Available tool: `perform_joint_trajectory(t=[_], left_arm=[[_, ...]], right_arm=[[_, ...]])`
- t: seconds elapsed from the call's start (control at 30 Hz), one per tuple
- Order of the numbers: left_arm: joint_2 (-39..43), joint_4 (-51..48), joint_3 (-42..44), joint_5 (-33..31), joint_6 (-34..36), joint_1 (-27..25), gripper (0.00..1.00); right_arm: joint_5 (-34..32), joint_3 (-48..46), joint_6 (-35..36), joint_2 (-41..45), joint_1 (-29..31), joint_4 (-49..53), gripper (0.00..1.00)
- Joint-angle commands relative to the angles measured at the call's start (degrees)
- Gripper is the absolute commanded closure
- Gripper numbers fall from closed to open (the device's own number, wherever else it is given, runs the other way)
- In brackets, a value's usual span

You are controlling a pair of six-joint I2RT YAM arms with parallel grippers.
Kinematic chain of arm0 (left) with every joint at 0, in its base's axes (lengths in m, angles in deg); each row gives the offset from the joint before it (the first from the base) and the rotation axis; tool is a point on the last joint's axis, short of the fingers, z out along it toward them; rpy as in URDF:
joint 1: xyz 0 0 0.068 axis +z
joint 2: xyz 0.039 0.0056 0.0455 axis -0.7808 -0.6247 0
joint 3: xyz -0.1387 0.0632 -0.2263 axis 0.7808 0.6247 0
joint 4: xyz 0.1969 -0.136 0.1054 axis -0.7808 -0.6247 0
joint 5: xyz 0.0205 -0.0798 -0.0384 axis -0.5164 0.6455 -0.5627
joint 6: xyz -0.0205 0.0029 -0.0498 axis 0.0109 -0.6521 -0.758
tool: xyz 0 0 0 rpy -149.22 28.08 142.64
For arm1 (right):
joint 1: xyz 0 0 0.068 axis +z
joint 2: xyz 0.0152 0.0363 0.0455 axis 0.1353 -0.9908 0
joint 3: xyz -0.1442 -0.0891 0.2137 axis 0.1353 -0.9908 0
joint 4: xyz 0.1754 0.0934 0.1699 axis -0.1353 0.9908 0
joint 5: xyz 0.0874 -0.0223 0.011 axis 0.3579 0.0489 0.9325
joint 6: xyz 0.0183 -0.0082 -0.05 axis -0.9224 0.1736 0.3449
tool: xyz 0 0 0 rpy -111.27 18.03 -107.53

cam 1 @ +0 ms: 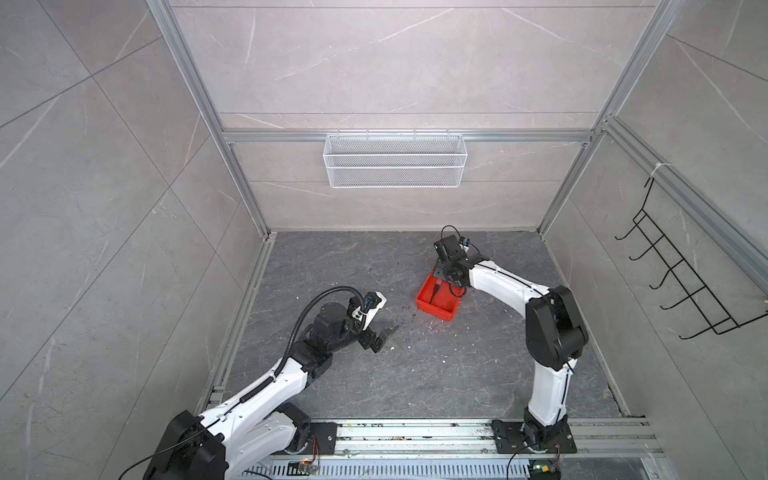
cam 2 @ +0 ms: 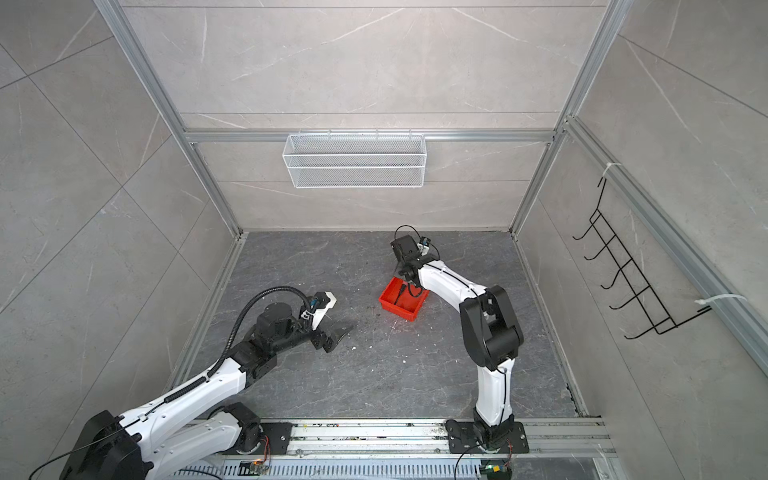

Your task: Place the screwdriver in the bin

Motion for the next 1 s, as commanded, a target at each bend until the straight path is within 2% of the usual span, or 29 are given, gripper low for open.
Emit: perform_joint_trajectory(t=[0.0,0.17,0.3,0.47,0.57,0.8,0.97], left_arm=[[1.09,1.96,-0.89,-1.22,-2.56,1.55,0.0],[0.96,2.73,-0.98,-3.28,-4.69,4.41,0.0],[0.85,2.48,-0.95,-6.92,-6.81,7.08,0.0],[1.76,1.75,0.44,-11.37,-7.24,10.0,0.0],[2.51,1.01,1.45,-14.85,-6.87,12.11,0.0],[2.22,0.71,3.83,-23.71,-3.86,14.71,0.0],[-1.19,8.18,7.76,-25.47,-3.23,19.37,0.0]], right_arm=[[-0.19,-4.27,3.08,6.5,-0.17,-3.96,0.2],[1.83,-13.35,7.13,15.35,-0.18,-10.29,0.08],[2.02,-21.52,11.54,22.77,-0.33,-15.58,0.08],[2.13,-32.47,18.09,32.41,-1.44,-22.65,0.01],[1.62,-39.24,25.07,37.31,-2.36,-28.62,0.01],[-4.1,-54.13,40.91,44.49,-3.68,-46.6,0.01],[-9.23,-61.64,49.59,44.28,-4.68,-59.99,0.01]])
